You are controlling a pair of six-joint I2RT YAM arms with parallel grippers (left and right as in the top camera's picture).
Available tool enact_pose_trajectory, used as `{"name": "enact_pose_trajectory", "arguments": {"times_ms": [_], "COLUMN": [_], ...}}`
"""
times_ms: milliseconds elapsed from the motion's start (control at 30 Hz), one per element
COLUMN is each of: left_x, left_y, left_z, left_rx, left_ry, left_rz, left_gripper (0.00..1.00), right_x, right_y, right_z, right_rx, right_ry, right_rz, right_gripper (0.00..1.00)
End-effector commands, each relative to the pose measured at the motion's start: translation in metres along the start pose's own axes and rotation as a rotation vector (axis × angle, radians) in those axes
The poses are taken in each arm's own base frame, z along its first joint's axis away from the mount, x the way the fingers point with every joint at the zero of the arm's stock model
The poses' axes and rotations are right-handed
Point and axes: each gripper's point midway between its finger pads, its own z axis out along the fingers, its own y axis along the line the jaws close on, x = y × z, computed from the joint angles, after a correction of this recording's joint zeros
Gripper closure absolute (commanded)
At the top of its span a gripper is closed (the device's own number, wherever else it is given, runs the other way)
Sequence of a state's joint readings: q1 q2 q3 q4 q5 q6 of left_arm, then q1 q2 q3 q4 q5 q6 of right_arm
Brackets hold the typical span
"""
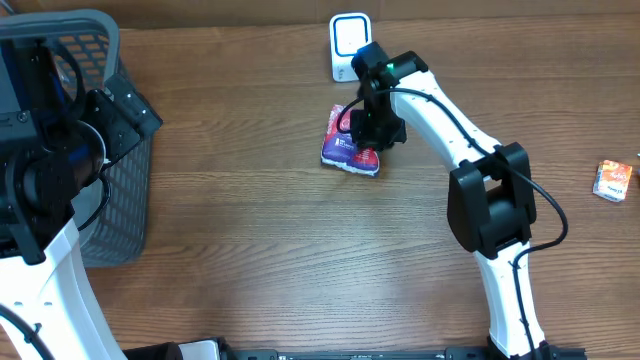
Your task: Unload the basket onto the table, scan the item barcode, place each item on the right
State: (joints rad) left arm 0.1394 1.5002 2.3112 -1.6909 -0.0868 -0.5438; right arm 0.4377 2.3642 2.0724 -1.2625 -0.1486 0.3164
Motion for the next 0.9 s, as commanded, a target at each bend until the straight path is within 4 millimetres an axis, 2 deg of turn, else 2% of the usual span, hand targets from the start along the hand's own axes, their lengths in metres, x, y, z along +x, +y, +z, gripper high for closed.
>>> {"name": "enact_pose_trajectory", "arguments": {"times_ms": [0, 133, 267, 433, 600, 867], "left_x": [-0.002, -0.002, -0.002, -0.002, -0.002, -0.002], "left_y": [0.0, 0.0, 0.0, 0.0, 0.0, 0.0], "left_z": [0.0, 0.0, 0.0, 0.0, 0.0, 0.0], "left_rx": [0.002, 0.002, 0.002, 0.002, 0.002, 0.002], "left_ry": [-0.005, -0.005, -0.005, -0.005, -0.005, -0.005], "left_rz": [0.012, 0.012, 0.012, 0.012, 0.012, 0.012], "left_gripper": [0.0, 0.0, 0.0, 0.0, 0.0, 0.0], "right_x": [0.001, -0.008, -0.032, -0.057, -0.084, -0.139], "right_y": [-0.006, 0.0, 0.014, 0.021, 0.022, 0.011], "right_z": [0.016, 0.002, -0.043, -0.099, -0.141, -0.172], "right_rx": [0.033, 0.019, -0.025, -0.073, -0.142, -0.214], "right_ry": [0.009, -0.027, -0.139, -0.27, -0.401, -0.623], "right_rz": [0.0, -0.005, -0.027, -0.027, -0.015, 0.025], "right_gripper": [0.96, 0.96, 0.96, 0.96, 0.96, 0.96]}}
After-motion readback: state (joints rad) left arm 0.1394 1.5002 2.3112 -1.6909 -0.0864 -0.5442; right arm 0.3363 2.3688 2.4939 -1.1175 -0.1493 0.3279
